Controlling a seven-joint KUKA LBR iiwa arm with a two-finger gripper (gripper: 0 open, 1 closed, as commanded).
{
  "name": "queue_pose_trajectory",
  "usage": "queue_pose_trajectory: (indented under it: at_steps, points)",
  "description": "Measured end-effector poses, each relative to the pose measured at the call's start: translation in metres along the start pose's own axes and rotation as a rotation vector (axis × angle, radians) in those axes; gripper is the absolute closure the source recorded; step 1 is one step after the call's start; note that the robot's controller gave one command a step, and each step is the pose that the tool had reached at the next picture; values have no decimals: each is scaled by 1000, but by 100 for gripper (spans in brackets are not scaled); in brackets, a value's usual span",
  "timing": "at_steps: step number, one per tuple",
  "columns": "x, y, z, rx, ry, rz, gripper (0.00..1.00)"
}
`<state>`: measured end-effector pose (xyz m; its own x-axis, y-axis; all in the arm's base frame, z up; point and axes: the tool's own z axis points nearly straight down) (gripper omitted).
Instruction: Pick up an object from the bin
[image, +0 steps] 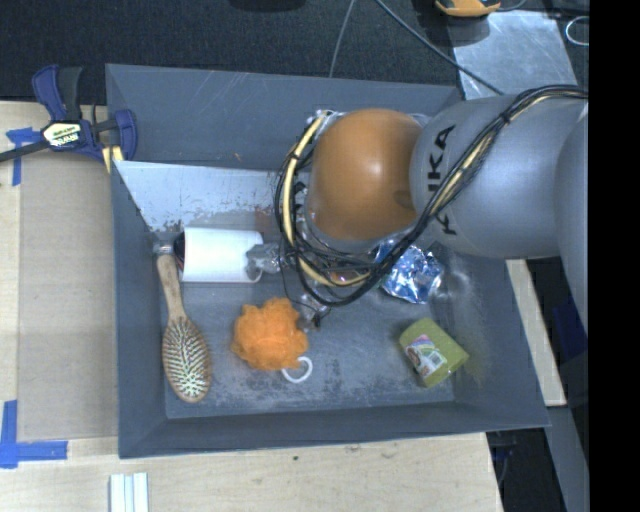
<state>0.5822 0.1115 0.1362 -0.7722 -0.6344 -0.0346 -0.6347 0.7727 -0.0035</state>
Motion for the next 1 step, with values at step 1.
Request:
queue_pose_trajectory:
  at_steps: [1]
  points:
    - [-3,4,-5,0,-7,-5,100]
